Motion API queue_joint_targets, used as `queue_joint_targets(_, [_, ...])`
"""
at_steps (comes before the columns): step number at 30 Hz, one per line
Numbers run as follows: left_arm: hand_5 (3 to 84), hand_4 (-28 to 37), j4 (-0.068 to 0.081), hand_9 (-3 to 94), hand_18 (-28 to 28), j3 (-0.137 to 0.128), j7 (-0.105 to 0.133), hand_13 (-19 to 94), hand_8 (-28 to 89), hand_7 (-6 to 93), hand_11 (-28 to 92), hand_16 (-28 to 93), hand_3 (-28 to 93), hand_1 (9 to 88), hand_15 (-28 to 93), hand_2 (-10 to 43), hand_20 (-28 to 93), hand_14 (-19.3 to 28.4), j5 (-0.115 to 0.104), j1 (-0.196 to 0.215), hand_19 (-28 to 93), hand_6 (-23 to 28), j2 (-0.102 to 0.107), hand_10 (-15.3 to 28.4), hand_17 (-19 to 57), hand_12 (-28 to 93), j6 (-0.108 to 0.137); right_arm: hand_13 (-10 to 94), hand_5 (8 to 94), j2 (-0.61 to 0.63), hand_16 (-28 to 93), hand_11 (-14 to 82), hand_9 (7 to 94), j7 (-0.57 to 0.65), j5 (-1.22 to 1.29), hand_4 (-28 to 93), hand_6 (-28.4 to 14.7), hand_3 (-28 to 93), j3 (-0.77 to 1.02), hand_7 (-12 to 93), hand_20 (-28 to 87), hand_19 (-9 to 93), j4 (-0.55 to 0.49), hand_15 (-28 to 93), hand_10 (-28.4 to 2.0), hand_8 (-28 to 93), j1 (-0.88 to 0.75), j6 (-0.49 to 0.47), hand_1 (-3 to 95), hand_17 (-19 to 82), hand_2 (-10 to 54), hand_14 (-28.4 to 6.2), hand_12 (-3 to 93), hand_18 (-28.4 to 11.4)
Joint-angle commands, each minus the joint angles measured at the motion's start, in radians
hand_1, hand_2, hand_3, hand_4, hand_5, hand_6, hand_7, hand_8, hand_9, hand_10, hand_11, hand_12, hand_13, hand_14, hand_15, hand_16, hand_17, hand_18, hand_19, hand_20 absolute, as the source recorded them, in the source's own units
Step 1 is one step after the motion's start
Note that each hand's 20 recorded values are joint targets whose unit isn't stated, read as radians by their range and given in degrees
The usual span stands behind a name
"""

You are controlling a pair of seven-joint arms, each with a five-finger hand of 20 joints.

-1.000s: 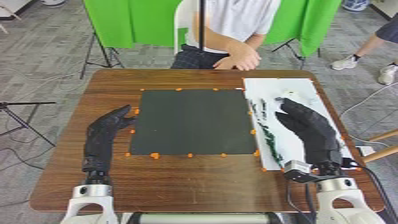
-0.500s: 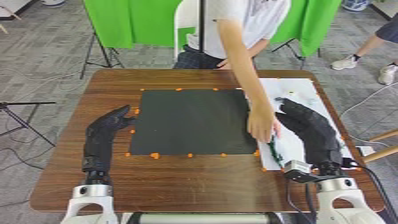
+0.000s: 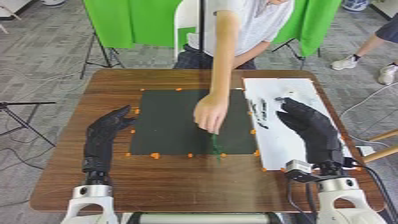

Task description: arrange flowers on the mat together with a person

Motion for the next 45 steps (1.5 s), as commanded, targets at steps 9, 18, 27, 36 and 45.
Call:
queue_joint_targets(9, [51.9,-19.6,0.0,58.0,13.2,0.0,-0.004,42,-7,17.0,26,-1,67,27.2,25,2.7,19,18.1,-0.003,0.013,12,3.2,-0.002,15.5,8.8,14,0.009,41,48.9,0.001,14,5.4,45.9,-0.005,-0.007,-17,-1.7,70,0.002,12,23,7,-0.009,13,-15.2,-9,-0.005,-0.002,12.1,18,3.8,-15.8,12.4,-17.4])
queue_joint_targets(18, [52.1,-19.6,0.004,57.9,13.3,-0.042,-0.005,42,-7,17.1,26,-1,67,27.2,25,2.7,19,18.1,-0.016,0.031,12,3.2,-0.004,15.5,8.8,14,0.036,41,48.9,-0.002,15,5.6,46.2,-0.004,-0.006,-17,-1.8,70,0.004,12,23,7,-0.01,13,-15.4,-9,-0.011,-0.004,12.1,18,3.9,-15.8,12.7,-17.3])
queue_joint_targets(27, [52.3,-19.8,0.018,55.3,13.0,-0.113,0.011,43,-7,16.8,24,-2,67,27.9,23,3.0,21,18.4,-0.083,0.051,15,3.7,-0.012,15.7,13.9,13,0.095,41,49.1,-0.005,15,5.8,47.1,-0.006,-0.01,-17,-1.7,70,0.005,12,23,6,-0.015,14,-15.5,-9,-0.019,0.001,12.2,18,3.8,-15.8,13.2,-17.3])
queue_joint_targets(36, [52.9,-26.7,0.026,56.5,12.8,-0.131,0.012,45,-7,16.2,22,-3,67,24.6,23,14.2,23,18.6,-0.106,0.061,15,3.4,-0.012,15.7,15.3,13,0.108,42,49.0,0.0,15,5.9,47.6,-0.019,-0.019,-17,-1.7,71,0.007,12,23,7,-0.017,14,-15.6,-9,-0.02,0.019,13.5,18,1.8,-15.6,13.7,-17.2])
queue_joint_targets(45, [53.3,-28.2,0.026,57.0,12.7,-0.124,0.007,45,-7,16.4,23,-3,68,23.8,24,14.3,22,18.6,-0.095,0.066,14,3.3,-0.011,15.8,14.3,13,0.107,43,48.9,0.028,16,5.9,47.8,-0.038,-0.151,-17,-1.7,71,0.046,13,24,9,-0.035,14,-15.4,-9,-0.013,0.077,15.6,18,-1.9,-15.6,14.2,-17.5])
